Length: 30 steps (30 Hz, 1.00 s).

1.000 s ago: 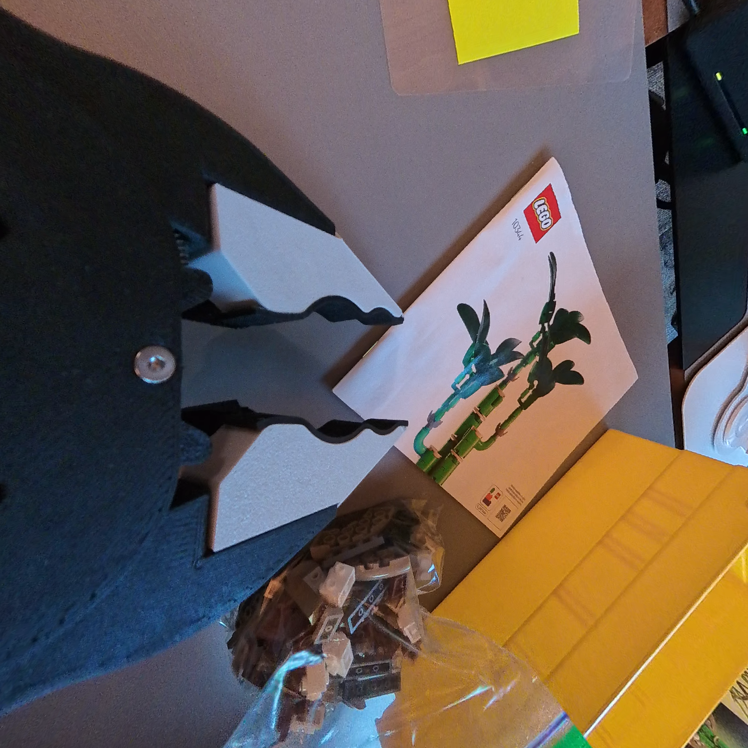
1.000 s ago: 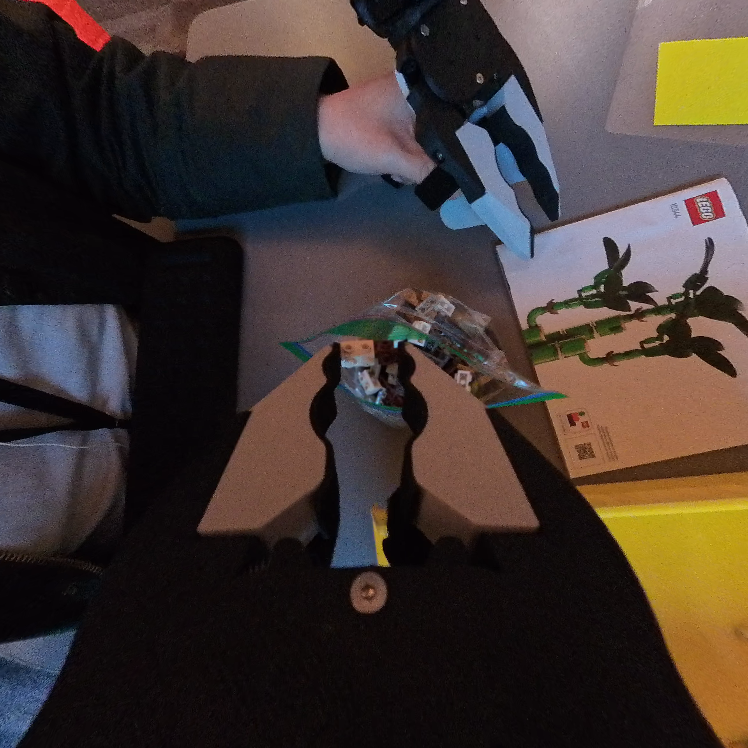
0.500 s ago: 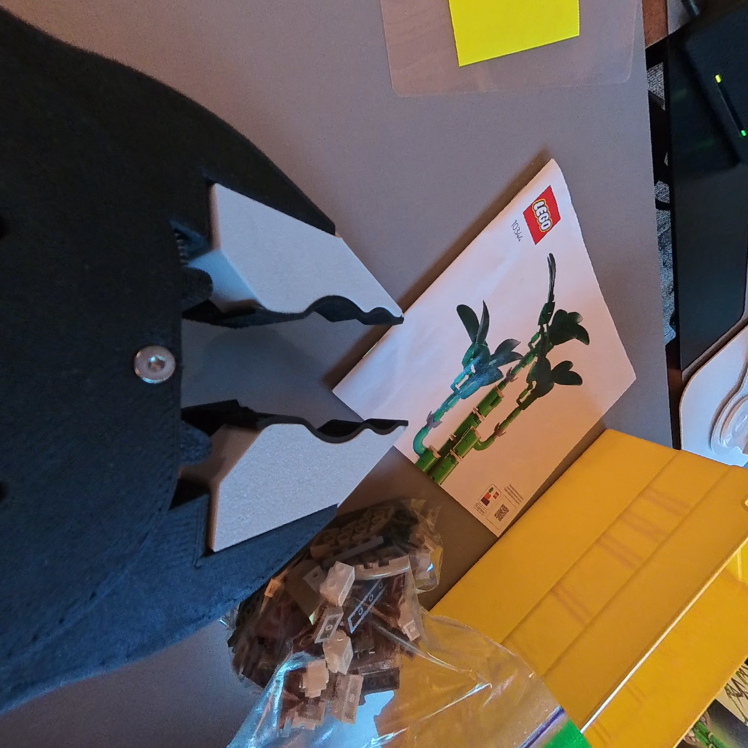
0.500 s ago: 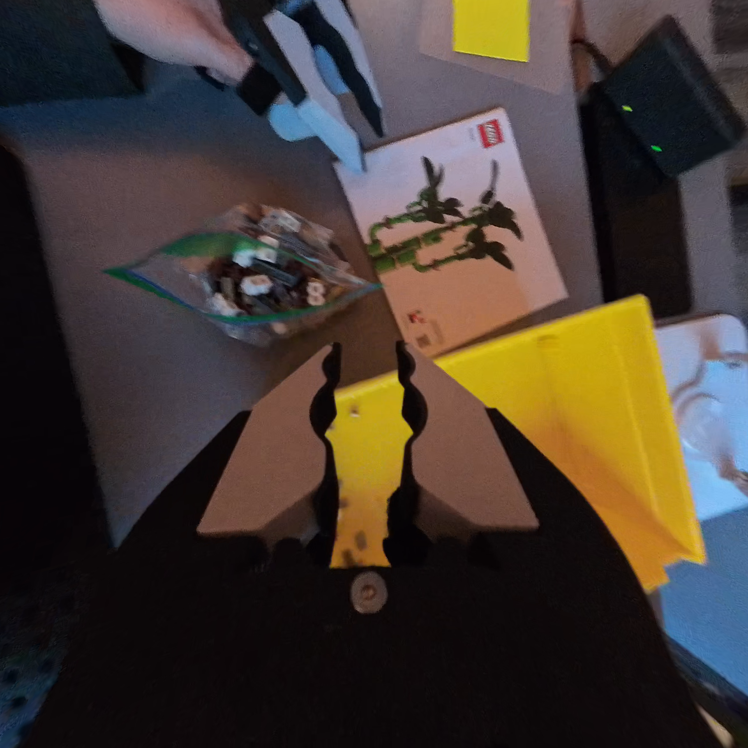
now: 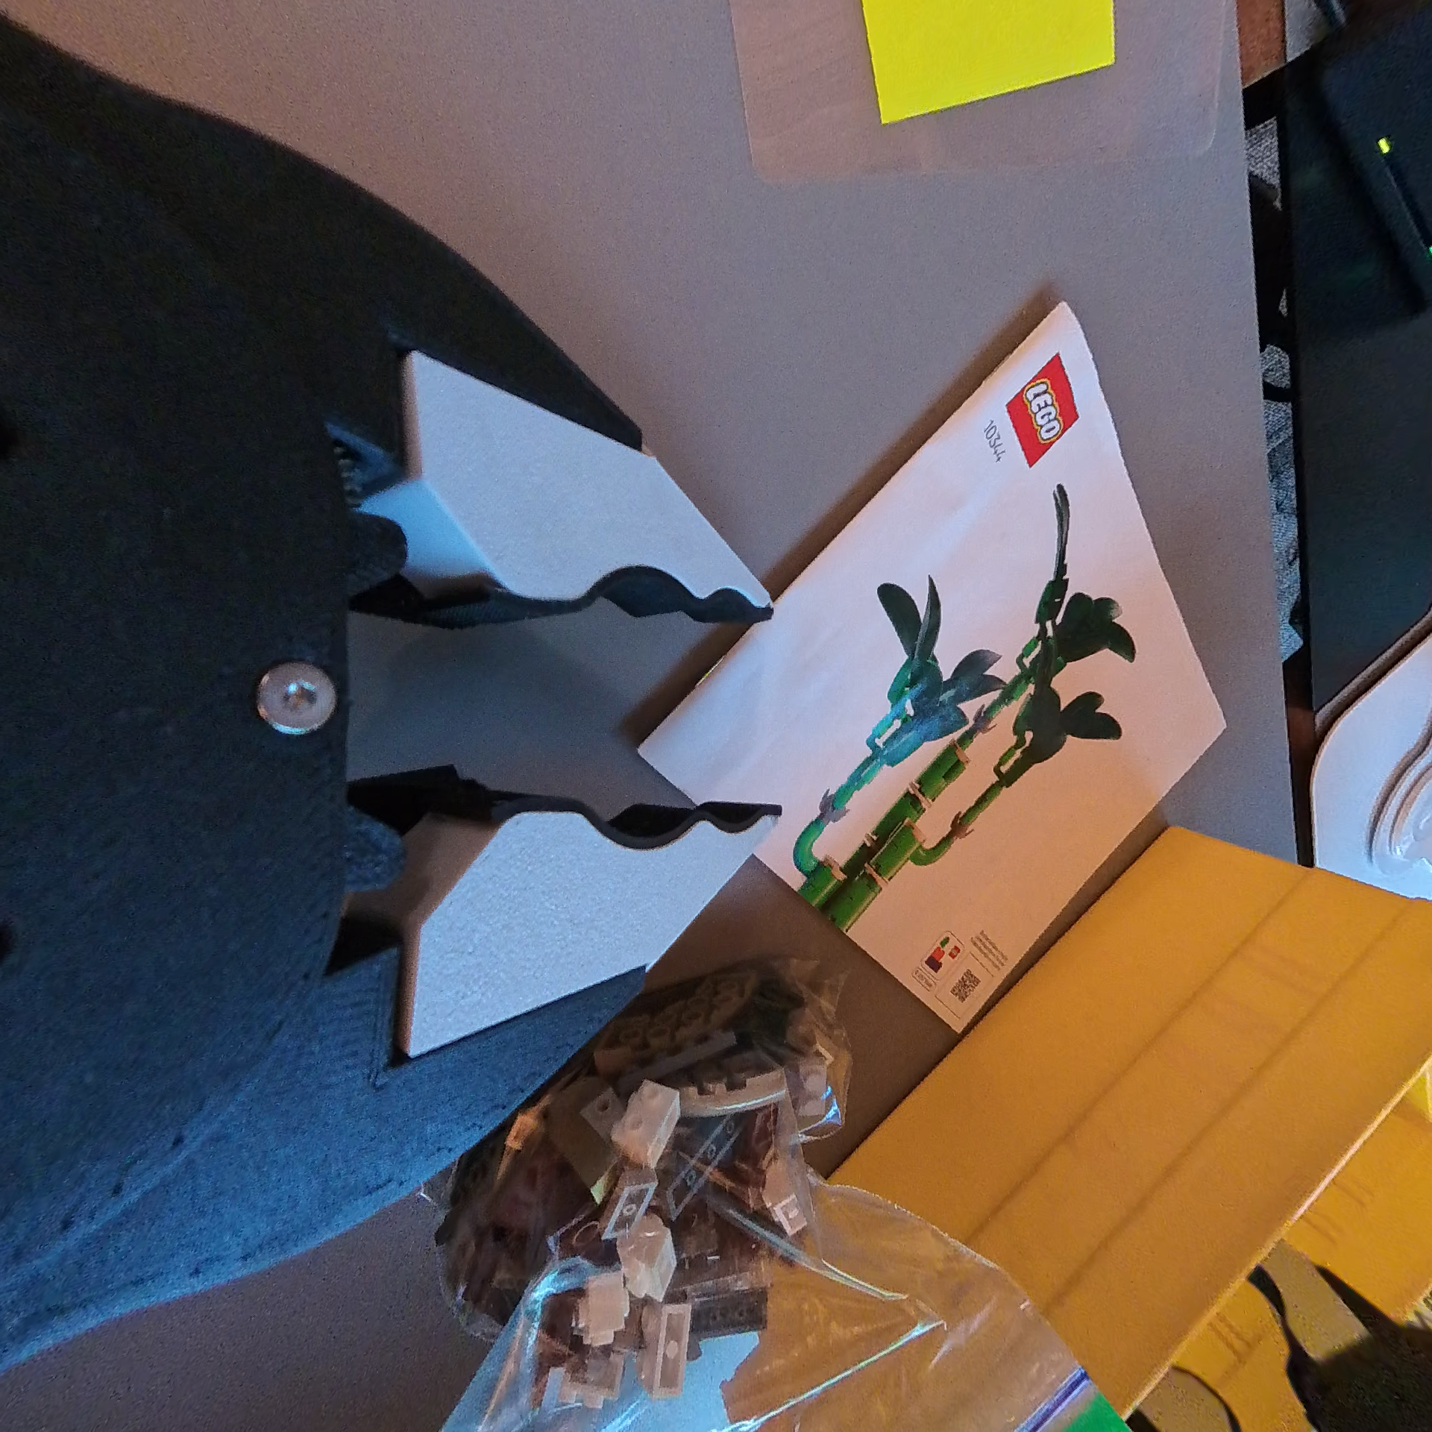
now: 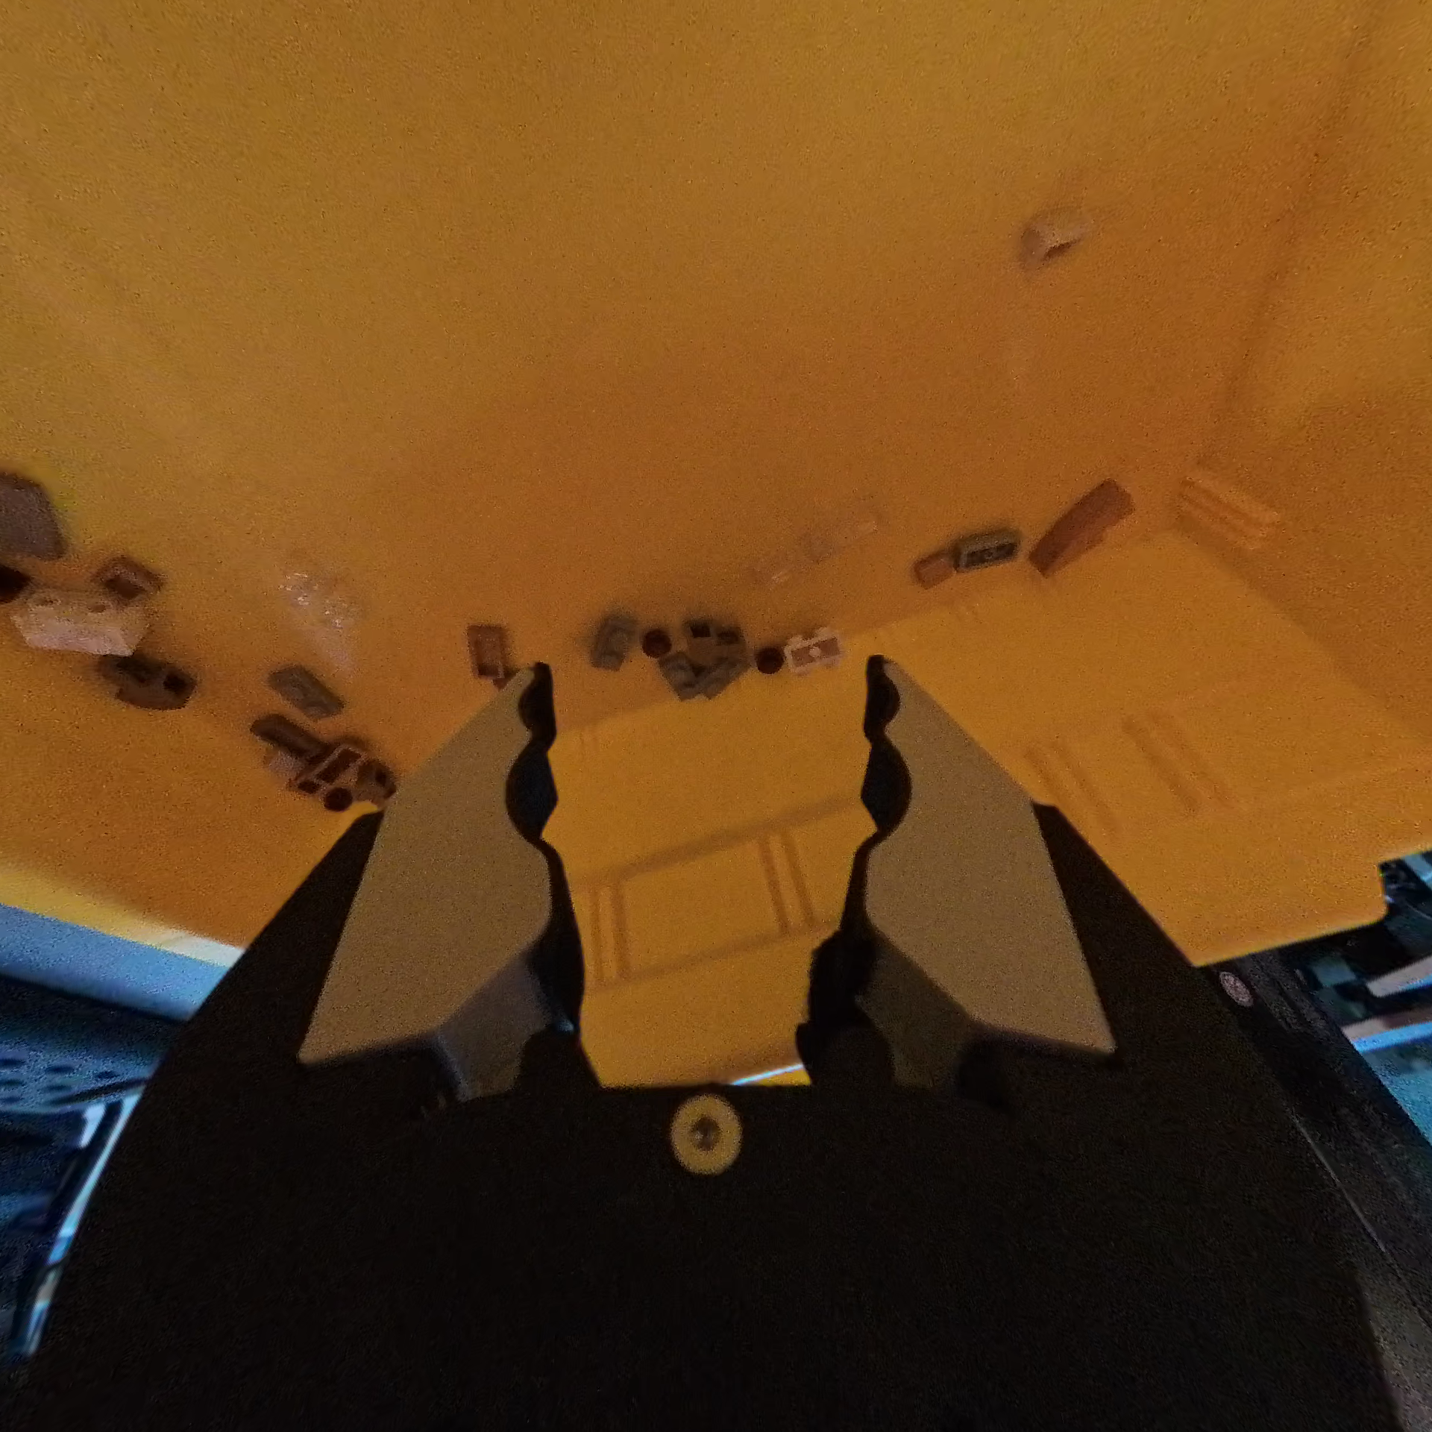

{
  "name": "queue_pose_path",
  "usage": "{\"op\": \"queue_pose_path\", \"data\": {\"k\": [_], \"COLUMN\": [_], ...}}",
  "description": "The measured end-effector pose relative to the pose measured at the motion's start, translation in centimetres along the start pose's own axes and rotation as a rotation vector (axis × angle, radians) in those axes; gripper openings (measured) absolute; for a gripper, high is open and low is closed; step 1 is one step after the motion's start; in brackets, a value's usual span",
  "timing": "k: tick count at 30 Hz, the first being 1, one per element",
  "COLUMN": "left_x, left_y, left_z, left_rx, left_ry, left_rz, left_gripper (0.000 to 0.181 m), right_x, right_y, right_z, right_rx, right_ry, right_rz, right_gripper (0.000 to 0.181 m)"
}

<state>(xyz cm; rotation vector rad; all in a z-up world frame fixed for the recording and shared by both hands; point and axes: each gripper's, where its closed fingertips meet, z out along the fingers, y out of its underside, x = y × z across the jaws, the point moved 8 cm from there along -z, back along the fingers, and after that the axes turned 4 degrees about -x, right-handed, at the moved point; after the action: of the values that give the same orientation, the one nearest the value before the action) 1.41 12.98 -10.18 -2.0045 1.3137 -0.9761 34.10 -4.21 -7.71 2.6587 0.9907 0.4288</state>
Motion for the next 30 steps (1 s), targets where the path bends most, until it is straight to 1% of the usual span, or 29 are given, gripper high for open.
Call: {"op": "queue_pose_path", "data": {"k": [4, 5, 7, 12, 13, 14, 15, 20, 23, 25, 27, 30], "left_x": [-0.1, -0.1, -0.1, -0.2, -0.2, -0.1, -0.1, -0.1, -0.1, -0.1, -0.1, -0.2], "left_y": [0.0, 0.0, 0.0, 0.0, 0.0, 0.0, 0.0, 0.0, 0.0, 0.0, 0.0, 0.0], "left_z": [0.0, 0.0, 0.0, -0.1, -0.1, -0.1, -0.1, -0.1, -0.1, -0.1, -0.1, -0.1], "left_rx": [-0.001, -0.001, -0.002, 0.001, 0.001, 0.001, 0.001, 0.0, 0.003, 0.004, 0.003, 0.0], "left_ry": [0.0, 0.0, -0.002, -0.002, -0.002, -0.002, -0.003, -0.005, -0.004, -0.004, -0.004, -0.004], "left_rz": [-0.003, -0.003, 0.0, -0.003, -0.003, -0.002, -0.001, 0.002, 0.0, -0.001, -0.002, -0.003], "left_gripper": [0.045, 0.045, 0.045, 0.045, 0.045, 0.045, 0.045, 0.045, 0.045, 0.045, 0.045, 0.045], "right_x": [0.4, 0.5, 0.1, -0.4, -0.6, -0.7, -0.9, -1.3, -1.6, -2.0, -2.9, -4.9], "right_y": [-0.6, -0.7, -1.0, -1.1, -1.0, -0.8, -0.5, -0.2, 0.1, 0.3, 0.2, -0.5], "right_z": [1.0, 1.3, 1.6, 1.5, 1.5, 1.5, 1.7, 1.6, 1.0, -0.4, -2.8, -7.6], "right_rx": [-0.103, -0.129, -0.178, -0.204, -0.205, -0.22, -0.233, -0.189, -0.112, -0.02, 0.125, 0.418], "right_ry": [-0.034, -0.033, -0.114, -0.117, -0.116, -0.112, -0.106, -0.073, -0.069, -0.067, -0.091, -0.133], "right_rz": [-0.075, -0.083, -0.09, -0.096, -0.096, -0.106, -0.115, -0.095, -0.08, -0.06, -0.046, -0.066], "right_gripper": [0.071, 0.074, 0.054, 0.043, 0.037, 0.014, 0.014, 0.013, 0.013, 0.013, 0.013, 0.012]}}
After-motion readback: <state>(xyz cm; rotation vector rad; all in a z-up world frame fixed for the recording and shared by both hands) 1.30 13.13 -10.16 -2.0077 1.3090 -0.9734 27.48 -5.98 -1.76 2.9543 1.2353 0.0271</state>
